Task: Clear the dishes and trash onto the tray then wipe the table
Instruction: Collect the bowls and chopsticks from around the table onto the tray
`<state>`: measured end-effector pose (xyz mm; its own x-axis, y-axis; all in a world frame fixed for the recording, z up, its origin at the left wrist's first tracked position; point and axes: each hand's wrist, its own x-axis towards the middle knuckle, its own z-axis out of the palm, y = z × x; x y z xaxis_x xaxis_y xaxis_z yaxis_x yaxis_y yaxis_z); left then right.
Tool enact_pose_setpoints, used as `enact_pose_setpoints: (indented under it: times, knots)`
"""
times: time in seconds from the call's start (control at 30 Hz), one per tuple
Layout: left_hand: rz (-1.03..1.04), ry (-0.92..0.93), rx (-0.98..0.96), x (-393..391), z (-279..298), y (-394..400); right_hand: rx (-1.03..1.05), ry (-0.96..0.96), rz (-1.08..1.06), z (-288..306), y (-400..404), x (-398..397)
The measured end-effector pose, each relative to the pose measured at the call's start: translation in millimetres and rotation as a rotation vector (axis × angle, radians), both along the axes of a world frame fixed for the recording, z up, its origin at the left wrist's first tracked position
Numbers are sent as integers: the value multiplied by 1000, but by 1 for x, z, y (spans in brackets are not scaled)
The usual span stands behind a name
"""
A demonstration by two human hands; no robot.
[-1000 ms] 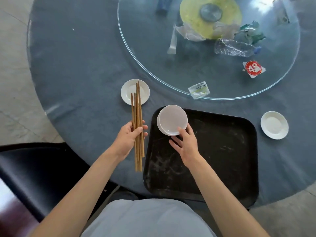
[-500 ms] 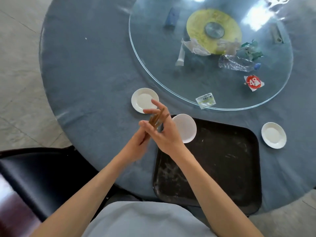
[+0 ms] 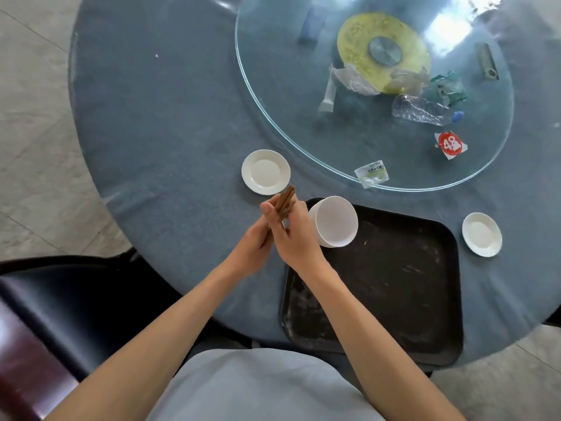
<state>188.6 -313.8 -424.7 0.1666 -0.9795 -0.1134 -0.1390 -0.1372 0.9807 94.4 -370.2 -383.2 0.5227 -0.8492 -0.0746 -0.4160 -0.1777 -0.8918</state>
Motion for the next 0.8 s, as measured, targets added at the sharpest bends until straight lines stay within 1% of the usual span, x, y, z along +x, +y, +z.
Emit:
enact_pose_setpoints:
  times: [0.07,0.13,0.2,0.27,0.33,0.43,0.5,0.6,0.7,0.8]
  knots:
    - [-44,-36,-53,0,6,2,-74,63,5,6,-2,-4]
    - [-105,-54,-75,-3,11,2,-81,44,-12,22,-7,-13]
    - [-166,-92,-56,-12,14,1,-83,8,-46,42,-14,-28]
    - [-196,-68,-70,-27,22,-3,-78,-23,-83,59,-20,-48]
    - [-210,-27,-100,-45,35,-9,-19,-39,-103,71,-24,-72]
    - [-296,57,-83,-77,46,-20,32,-18,-102,75,-29,-109]
    - [-366,153,-39,-100,44,-24,53,3,-106,69,-34,-134]
    - [-395,285,61,-133,29,-27,187,2,-115,47,-42,-168]
    - [-374,295,184,-165,7,-30,299,32,-148,16,-47,-198]
    - [-304,290,309,-194,-18,-28,420,73,-219,-20,-53,-223]
